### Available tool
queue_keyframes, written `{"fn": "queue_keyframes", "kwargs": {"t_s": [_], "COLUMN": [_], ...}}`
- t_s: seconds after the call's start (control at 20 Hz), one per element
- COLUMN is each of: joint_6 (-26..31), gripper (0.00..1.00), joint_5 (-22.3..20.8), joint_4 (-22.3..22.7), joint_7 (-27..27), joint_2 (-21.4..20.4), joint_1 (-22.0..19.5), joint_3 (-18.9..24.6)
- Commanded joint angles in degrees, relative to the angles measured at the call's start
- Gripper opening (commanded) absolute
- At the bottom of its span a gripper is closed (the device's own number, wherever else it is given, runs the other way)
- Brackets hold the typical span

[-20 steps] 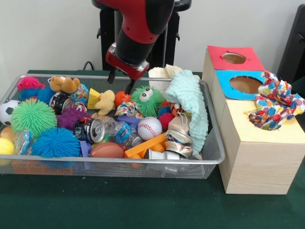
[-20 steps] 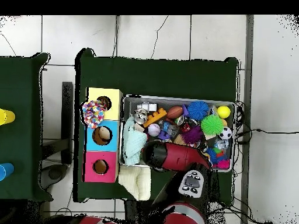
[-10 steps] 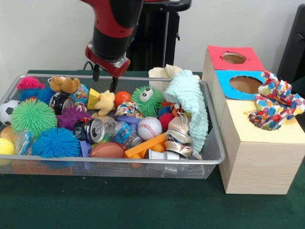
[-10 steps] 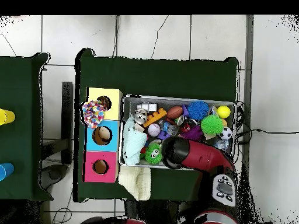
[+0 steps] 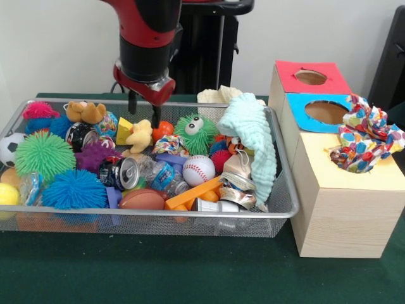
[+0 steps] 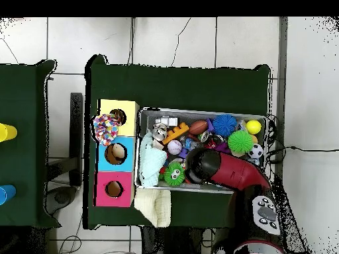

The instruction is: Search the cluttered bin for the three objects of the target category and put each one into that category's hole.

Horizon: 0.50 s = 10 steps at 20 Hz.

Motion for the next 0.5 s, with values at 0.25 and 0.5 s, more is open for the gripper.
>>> {"fn": "queue_keyframes", "kwargs": {"t_s": [0.25,0.5], "joint_6": [-3.7,-5.4], "gripper": [1.0,1.0], "joint_5": [3.3,2.2], "joint_4": [1.0,-2.1], "joint_7": [5.7,5.8], "joint_2": [2.5,5.9], "joint_1": [0.7,0.8], "joint_3": [10.4,9.8]}}
